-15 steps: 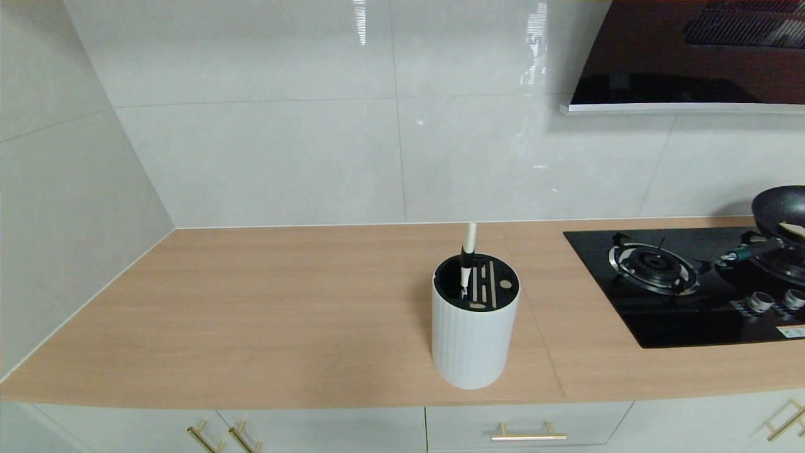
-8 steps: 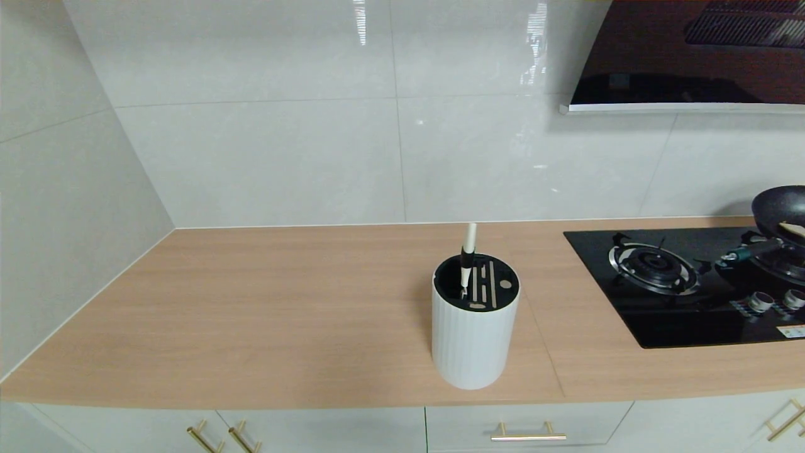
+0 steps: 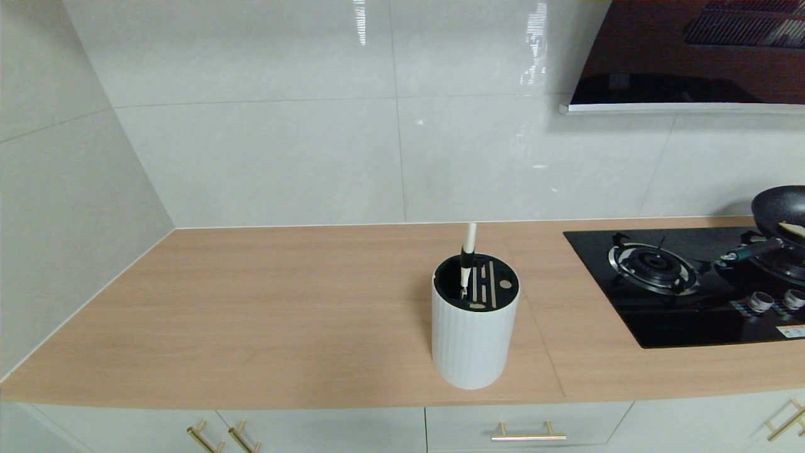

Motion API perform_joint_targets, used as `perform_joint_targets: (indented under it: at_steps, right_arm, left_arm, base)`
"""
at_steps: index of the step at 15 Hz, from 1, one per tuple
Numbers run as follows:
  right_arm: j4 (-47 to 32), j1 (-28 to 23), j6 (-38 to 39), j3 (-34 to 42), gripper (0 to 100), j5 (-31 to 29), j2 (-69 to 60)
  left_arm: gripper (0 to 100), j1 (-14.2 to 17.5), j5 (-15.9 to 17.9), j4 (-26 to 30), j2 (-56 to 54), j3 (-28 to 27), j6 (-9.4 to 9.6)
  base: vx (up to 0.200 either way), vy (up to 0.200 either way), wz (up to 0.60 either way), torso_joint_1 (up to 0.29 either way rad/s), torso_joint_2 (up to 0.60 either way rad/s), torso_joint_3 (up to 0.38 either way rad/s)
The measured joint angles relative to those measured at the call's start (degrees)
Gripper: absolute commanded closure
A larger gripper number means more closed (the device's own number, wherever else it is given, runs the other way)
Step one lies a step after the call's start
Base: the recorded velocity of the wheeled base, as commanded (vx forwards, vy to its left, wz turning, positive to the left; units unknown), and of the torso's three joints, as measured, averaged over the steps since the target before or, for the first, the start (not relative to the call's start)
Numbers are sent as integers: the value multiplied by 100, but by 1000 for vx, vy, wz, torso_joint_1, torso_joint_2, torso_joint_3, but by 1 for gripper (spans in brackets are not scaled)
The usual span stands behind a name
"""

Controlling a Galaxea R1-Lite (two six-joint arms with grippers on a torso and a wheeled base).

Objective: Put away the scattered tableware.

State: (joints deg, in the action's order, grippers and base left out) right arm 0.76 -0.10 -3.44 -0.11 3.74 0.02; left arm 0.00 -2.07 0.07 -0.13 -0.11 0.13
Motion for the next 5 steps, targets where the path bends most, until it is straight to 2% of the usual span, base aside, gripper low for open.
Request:
perform_joint_targets:
  at_steps: [5]
  right_arm:
    - [-24,0,200,11,0,-165,-2]
  left_arm:
    - [0,0,-2,-7,0,1,-40]
  base:
    - [0,0,0,0,0,0]
